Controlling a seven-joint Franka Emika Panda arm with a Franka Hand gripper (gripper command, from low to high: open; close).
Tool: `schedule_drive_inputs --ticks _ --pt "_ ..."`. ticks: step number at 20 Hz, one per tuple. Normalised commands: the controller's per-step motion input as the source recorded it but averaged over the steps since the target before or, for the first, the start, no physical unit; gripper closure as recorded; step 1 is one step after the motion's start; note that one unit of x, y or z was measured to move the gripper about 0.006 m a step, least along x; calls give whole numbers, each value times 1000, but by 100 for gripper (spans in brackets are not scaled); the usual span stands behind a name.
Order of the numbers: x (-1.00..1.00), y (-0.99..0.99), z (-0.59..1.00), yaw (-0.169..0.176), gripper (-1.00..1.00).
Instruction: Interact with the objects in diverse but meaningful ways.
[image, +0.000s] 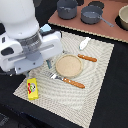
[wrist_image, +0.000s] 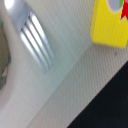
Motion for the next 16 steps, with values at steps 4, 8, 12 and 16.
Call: schedule_drive_inputs --ticks 4,8,12,16 --pt "192 -451 -11 -1 -100" --pt "99 -239 -38 0 -100" --pt "84 -252 -56 0 -100" --pt "42 -285 -164 0 -100"
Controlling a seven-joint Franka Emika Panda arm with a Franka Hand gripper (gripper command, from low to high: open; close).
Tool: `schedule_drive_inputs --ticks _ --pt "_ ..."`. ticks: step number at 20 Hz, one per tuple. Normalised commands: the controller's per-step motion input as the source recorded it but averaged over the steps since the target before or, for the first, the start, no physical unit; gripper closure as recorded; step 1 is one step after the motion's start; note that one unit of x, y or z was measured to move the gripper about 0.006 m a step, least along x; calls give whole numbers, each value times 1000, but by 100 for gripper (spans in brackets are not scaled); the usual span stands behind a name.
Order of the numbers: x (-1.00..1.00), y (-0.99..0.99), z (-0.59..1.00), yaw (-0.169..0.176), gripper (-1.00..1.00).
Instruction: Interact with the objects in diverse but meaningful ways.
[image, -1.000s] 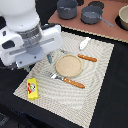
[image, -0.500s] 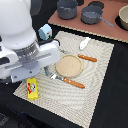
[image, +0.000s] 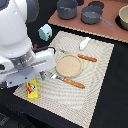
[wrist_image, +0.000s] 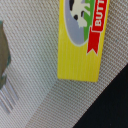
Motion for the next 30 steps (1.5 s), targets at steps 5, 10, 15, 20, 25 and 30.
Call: schedule_drive_inputs --ticks 5,10,15,20,25,30 --pt "69 -302 -131 0 -100" --pt "112 -267 -82 0 -100" --pt "194 -199 -13 0 100" --pt "247 -151 -2 0 100" --pt "241 -135 -33 0 100" --pt "299 -70 -78 0 100"
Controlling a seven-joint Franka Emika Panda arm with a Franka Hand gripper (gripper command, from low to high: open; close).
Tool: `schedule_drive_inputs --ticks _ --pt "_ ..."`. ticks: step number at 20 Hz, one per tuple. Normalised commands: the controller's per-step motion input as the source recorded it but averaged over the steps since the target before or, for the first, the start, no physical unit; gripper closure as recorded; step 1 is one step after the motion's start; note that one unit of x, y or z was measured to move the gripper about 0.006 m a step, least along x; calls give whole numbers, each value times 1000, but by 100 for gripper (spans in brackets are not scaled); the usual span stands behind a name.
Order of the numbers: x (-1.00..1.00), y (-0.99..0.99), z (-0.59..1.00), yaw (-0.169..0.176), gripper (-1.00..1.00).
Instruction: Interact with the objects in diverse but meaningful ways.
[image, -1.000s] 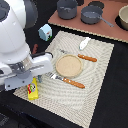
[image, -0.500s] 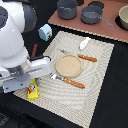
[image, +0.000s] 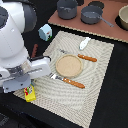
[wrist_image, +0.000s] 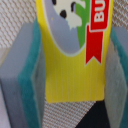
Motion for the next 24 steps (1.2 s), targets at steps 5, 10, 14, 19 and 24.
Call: schedule_drive_inputs --ticks 5,10,14,19,24 --pt "205 -25 661 -83 100" --pt "394 286 1000 -108 100" --pt "757 558 1000 -27 100" --pt "843 637 985 0 100" --pt "758 698 697 0 100"
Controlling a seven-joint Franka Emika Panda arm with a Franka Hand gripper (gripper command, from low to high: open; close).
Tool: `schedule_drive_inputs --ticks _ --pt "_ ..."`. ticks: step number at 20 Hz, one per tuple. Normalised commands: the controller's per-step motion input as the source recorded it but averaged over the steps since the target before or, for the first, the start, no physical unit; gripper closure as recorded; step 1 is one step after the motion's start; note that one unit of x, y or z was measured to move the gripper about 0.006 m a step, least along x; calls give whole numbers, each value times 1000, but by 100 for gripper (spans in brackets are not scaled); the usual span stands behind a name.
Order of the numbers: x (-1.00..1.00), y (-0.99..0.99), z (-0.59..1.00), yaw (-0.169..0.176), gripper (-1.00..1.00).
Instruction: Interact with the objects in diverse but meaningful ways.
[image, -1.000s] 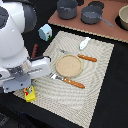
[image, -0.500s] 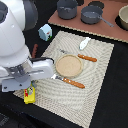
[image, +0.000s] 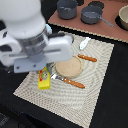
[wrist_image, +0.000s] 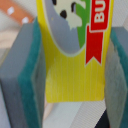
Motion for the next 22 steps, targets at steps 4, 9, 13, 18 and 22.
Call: schedule_drive_inputs --ticks 4,9,13,18,22 --pt "750 676 340 0 100" --pt "769 634 54 0 100" --pt "530 436 -224 5 100" --pt "398 244 -322 2 100" --pt "334 135 -305 0 100"
